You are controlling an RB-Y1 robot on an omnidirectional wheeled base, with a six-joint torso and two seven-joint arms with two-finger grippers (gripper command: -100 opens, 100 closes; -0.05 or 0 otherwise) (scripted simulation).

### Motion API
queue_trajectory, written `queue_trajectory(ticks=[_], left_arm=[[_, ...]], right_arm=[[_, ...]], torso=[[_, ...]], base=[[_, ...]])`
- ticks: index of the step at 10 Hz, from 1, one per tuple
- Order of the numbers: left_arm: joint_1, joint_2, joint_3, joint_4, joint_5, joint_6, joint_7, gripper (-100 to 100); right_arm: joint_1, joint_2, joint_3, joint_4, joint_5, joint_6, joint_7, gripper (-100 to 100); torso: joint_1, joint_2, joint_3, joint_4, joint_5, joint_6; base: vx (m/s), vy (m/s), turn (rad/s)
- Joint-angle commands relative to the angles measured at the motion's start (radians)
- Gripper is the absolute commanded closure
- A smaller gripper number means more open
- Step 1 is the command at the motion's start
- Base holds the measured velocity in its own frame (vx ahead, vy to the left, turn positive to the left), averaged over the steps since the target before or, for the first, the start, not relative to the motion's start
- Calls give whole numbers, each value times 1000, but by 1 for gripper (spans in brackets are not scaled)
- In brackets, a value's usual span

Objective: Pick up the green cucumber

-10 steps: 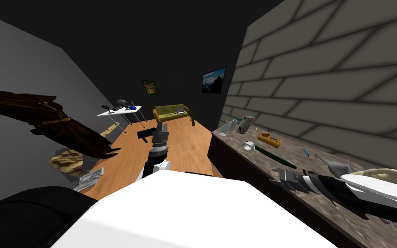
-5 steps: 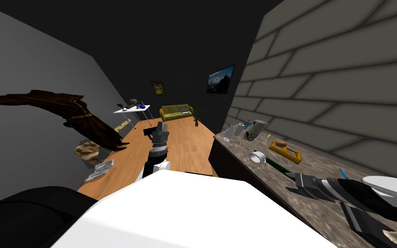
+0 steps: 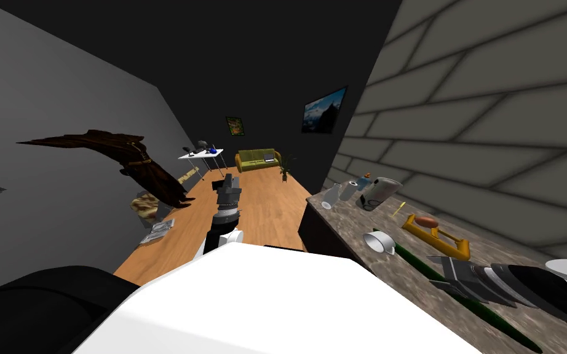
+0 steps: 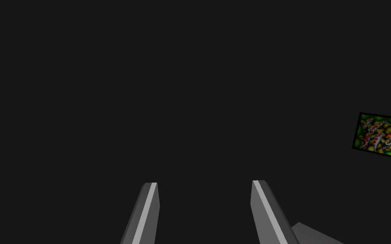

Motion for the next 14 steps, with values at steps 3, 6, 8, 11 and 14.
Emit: queue_trajectory(ticks=[3,6,8,11,14], left_arm=[[0,0,0,0,0,0,0,0],[0,0,0,0,0,0,0,0],[-1,0,0,0,0,0,0,0],[-1,0,0,0,0,0,0,0],[-1,0,0,0,0,0,0,0]], right_arm=[[34,45,38,15,45,-2,5,-100],[51,47,34,18,33,-7,21,0],[66,48,82,27,-45,11,10,-100],[81,49,129,35,-144,29,-2,-100],[97,50,176,43,-221,47,-13,-100]], torso=[[-3,-3,-2,-1,-1,0],[3,2,1,0,0,1],[2,11,6,2,0,-1],[-1,16,9,4,-1,-1],[-5,17,10,4,-2,0]], base=[[117,-122,206],[31,-41,34],[-168,-104,421],[-177,-51,332],[-185,-62,389]])
